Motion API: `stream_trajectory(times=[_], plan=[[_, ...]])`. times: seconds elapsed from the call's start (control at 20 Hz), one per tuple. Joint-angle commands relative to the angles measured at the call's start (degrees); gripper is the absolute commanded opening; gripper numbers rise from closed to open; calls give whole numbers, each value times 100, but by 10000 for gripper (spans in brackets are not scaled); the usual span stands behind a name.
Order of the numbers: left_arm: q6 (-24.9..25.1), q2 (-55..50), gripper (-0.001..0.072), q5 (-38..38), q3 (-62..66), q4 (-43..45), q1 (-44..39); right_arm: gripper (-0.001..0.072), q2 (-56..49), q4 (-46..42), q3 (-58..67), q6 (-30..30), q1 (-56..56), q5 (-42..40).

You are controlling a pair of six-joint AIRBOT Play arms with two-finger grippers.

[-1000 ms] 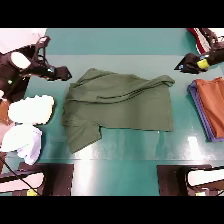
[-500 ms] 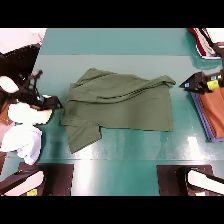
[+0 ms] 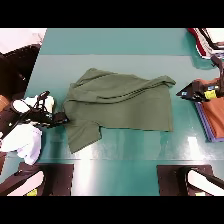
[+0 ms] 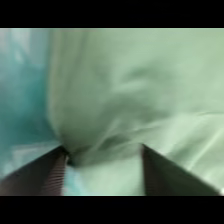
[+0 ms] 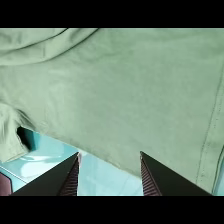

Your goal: Fold the shirts.

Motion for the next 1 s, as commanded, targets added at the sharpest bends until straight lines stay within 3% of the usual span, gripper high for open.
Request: stream_trajectory(times=[0.0, 0.05, 0.1, 0.4, 0.65, 0.95], plan=[[-22, 11, 225, 413, -96, -212, -136, 433, 26, -111, -35, -4, -4, 63], [-20, 15, 62, 402, -50, -199, -136, 434, 26, -343, -35, -2, -7, 140], [-24, 26, 26, 345, 24, -205, -136, 434, 26, -616, -52, 0, -4, 216], [66, 195, 26, -87, 686, -190, -136, 435, 365, -1552, -1755, 179, -857, 63], [149, 225, 26, -125, 752, -326, -136, 435, -192, -981, -2791, 87, -1141, -608], [149, 225, 26, -140, 752, -328, -136, 425, -931, -573, -2426, 50, -229, -1095]])
